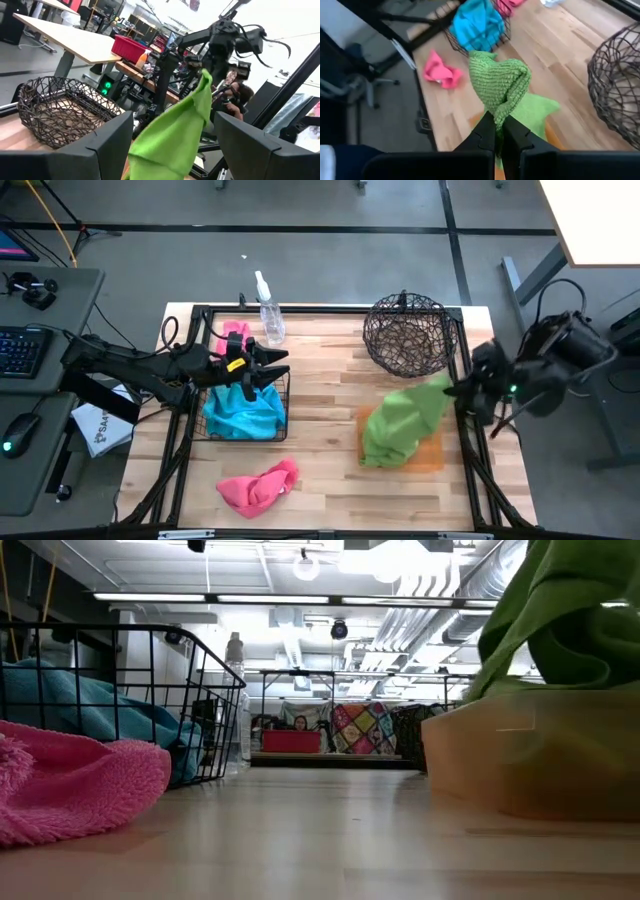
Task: Sort microfiber towel by color & place in baskets
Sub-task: Put the green microfiber towel into the orange bin
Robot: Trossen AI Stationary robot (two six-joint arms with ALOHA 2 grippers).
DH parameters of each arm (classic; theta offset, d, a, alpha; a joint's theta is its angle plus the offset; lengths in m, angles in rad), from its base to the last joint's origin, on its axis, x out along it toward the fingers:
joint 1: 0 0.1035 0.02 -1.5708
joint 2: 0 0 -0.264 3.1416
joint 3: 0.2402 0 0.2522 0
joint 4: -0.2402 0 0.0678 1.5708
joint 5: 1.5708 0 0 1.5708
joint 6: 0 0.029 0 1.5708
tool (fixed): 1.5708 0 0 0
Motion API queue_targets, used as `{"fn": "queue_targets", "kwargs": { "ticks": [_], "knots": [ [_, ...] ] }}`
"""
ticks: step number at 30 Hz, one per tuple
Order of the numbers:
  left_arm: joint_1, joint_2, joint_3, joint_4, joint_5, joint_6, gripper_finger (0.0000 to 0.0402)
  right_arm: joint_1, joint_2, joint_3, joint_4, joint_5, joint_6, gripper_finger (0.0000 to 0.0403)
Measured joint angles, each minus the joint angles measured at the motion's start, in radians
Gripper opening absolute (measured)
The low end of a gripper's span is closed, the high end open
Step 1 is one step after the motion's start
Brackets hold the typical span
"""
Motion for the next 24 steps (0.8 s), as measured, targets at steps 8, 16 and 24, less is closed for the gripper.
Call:
{"fn": "queue_targets", "kwargs": {
  "ticks": [8,16,24],
  "knots": [
    [0.0,0.0,0.0,0.001,-0.025,0.001,0.0263,0.0,-0.099,0.0,0.096,-0.062,-0.089,0.0],
    [0.0,0.0,0.0,0.001,-0.026,0.0,0.0263,0.0,-0.041,-0.084,0.143,-0.123,-0.098,0.0],
    [0.0,0.0,0.0,0.002,-0.033,0.0,0.0263,-0.005,-0.023,-0.551,0.48,-0.258,0.105,0.0]
  ]
}}
